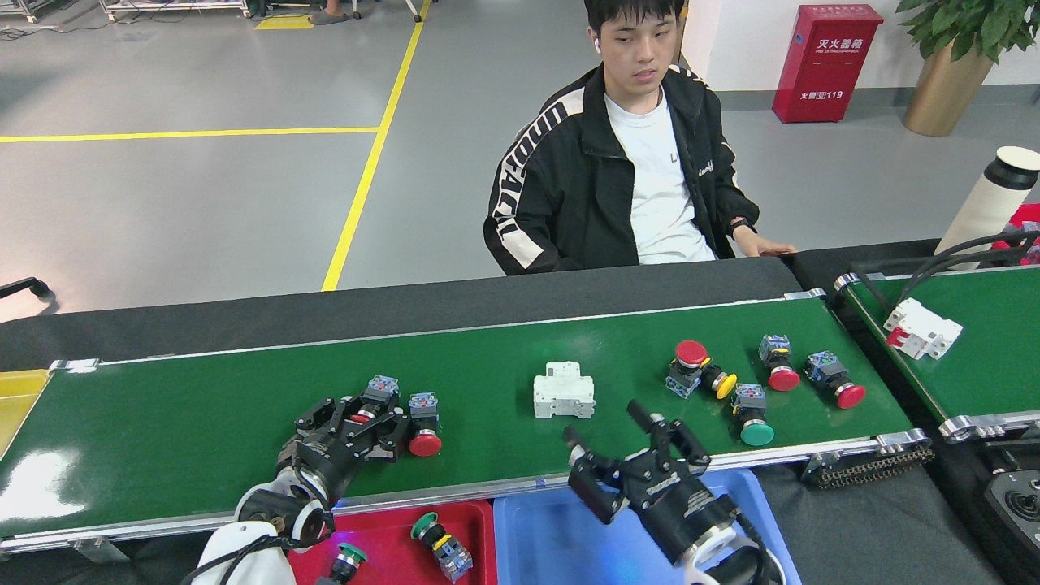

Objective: Pick switch part from conveyor to tray

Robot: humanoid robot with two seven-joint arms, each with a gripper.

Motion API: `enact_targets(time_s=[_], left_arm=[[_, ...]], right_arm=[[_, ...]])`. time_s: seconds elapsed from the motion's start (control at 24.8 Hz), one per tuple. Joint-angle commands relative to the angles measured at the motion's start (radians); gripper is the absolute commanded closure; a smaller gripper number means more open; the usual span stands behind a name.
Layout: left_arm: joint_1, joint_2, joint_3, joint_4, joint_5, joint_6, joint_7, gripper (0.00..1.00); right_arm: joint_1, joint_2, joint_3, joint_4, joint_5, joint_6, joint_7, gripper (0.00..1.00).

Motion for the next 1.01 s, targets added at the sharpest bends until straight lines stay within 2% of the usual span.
enact_targets(time_s=[0.0,0.08,0.2,0.28,0.4,0.44,0.48,0.57,0.61,0.77,0.89,0.97], left_arm=[[0.040,0.046,0.050,-0.058,0.045,-0.065,0.011,0.95],[0.132,0.076,0.096,-0.135,0.070,-0.170,0.013,0.95],[0.342,0.083,0.198,-0.345,0.070,-0.413,0.024,0.95],[0.426,0.083,0.214,-0.426,0.062,-0.424,0.024,0.95],[0.498,0.098,0.208,-0.485,0.044,-0.424,0.022,0.92],[0.512,0.101,0.207,-0.488,0.022,-0.424,0.024,0.84],[0.518,0.089,0.207,-0.488,0.004,-0.424,0.024,0.60],[0.523,0.087,0.207,-0.483,-0.001,-0.424,0.024,0.31],[0.523,0.086,0.207,-0.482,0.002,-0.424,0.025,0.00],[0.532,0.070,0.216,-0.482,0.024,-0.424,0.025,0.00],[0.538,0.030,0.256,-0.479,0.033,-0.424,0.025,0.00],[0.540,-0.031,0.349,-0.474,0.033,-0.424,0.025,0.00]], right_arm=[[0.005,-0.023,-0.003,-0.021,0.002,0.111,-0.058,0.00],[0.048,-0.037,-0.005,-0.044,0.003,0.128,-0.093,0.00],[0.132,-0.070,-0.002,-0.067,0.008,0.131,-0.130,0.00],[0.129,-0.070,0.003,-0.062,0.012,0.134,-0.129,0.00],[0.091,-0.037,0.029,-0.011,0.062,0.142,-0.116,0.00],[0.065,-0.015,0.047,0.015,0.083,0.154,-0.109,0.00],[0.042,-0.003,0.066,0.055,0.105,0.174,-0.102,0.00],[-0.018,0.014,0.118,0.141,0.132,0.229,-0.089,0.00],[-0.056,0.022,0.142,0.177,0.134,0.260,-0.089,0.00],[-0.168,0.034,0.172,0.314,0.128,0.361,-0.087,0.00],[-0.227,0.031,0.170,0.389,0.123,0.393,-0.086,0.00],[-0.262,0.032,0.170,0.429,0.123,0.404,-0.086,0.00]])
